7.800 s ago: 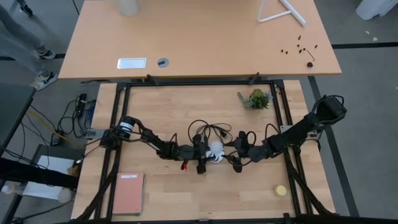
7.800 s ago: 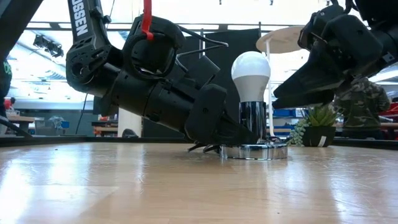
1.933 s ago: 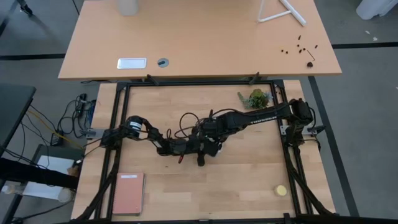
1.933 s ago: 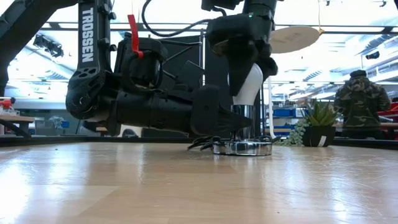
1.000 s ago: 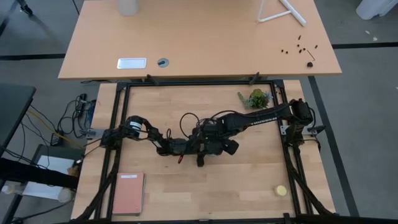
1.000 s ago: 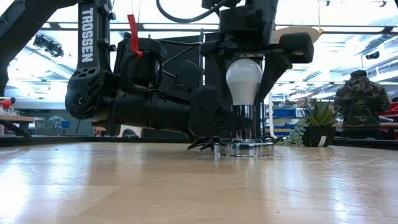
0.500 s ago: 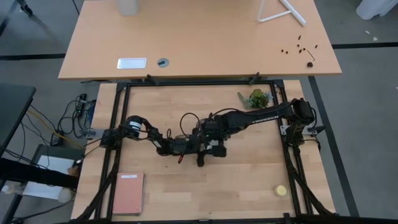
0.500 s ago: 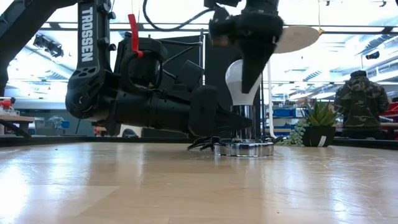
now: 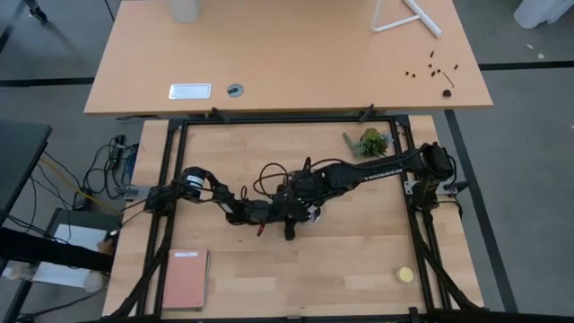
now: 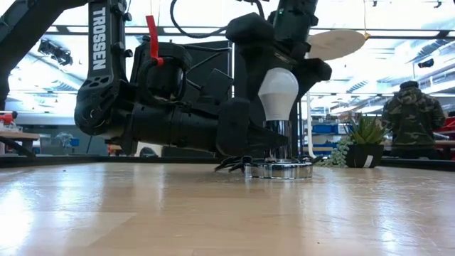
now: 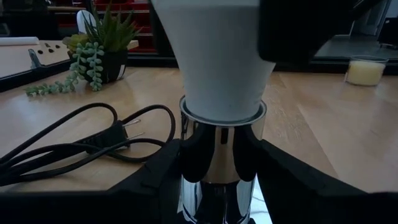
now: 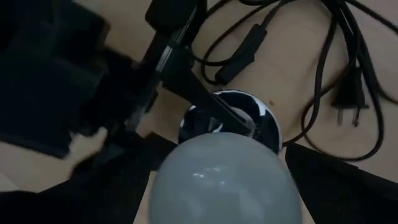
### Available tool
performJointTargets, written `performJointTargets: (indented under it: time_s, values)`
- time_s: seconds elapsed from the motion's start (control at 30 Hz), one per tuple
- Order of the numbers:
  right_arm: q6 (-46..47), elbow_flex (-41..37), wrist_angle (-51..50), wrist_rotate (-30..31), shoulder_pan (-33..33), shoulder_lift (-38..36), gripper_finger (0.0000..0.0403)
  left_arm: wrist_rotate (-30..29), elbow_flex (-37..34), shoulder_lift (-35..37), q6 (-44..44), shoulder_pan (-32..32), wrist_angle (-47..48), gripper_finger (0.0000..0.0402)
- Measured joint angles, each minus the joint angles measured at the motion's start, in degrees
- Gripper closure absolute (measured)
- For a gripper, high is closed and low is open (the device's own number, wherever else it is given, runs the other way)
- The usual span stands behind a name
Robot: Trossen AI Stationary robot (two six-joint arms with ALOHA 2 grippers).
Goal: Screw lightbulb
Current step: Remove the lightbulb from the lamp
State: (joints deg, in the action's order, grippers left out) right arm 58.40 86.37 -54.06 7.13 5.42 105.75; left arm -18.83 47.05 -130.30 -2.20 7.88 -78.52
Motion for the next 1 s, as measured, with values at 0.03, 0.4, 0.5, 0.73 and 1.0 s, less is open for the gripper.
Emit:
performJointTargets:
  time_s: [0.03,0.4,0.5,0.73,1.0]
  values:
    - [2.31,0.00,0.09,0.55,0.32,0.00,0.0029,0.00,0.00,0.00,0.00,0.00,-0.01,0.0219]
    - [16.19,-1.05,-1.10,5.52,4.24,0.09,0.0030,-0.01,0.00,0.00,0.00,0.00,-0.07,0.0219]
    - [17.00,-1.05,-1.07,7.56,4.41,0.09,0.0030,0.00,0.00,0.00,0.00,0.00,-0.33,0.0219]
    - [17.60,-1.07,-1.10,7.31,4.05,0.09,0.0033,0.00,-0.02,-0.02,0.03,0.00,-0.61,0.0219]
    - [17.60,-1.07,-0.82,6.99,3.88,0.09,0.0111,0.00,-0.02,-0.04,0.30,-0.01,-0.63,0.0219]
